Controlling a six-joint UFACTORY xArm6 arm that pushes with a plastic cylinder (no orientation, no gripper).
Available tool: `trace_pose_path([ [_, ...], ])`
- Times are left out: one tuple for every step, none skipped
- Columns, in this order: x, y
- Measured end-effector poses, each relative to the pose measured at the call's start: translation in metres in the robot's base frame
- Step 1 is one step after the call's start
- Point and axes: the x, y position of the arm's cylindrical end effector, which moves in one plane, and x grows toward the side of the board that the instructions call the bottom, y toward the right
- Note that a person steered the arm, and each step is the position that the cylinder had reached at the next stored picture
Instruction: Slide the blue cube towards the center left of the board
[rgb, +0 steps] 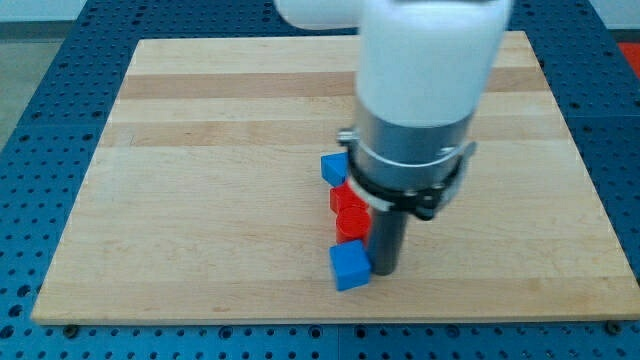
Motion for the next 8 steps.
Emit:
trace_pose_path([
  [0.004, -0.037],
  [0.004, -0.038],
  [0.043, -0.025],
  [0.043, -0.032],
  [0.032, -0.058],
  [-0.026, -0.090],
  [-0.111, -0.126],
  [-0.207, -0.158],
])
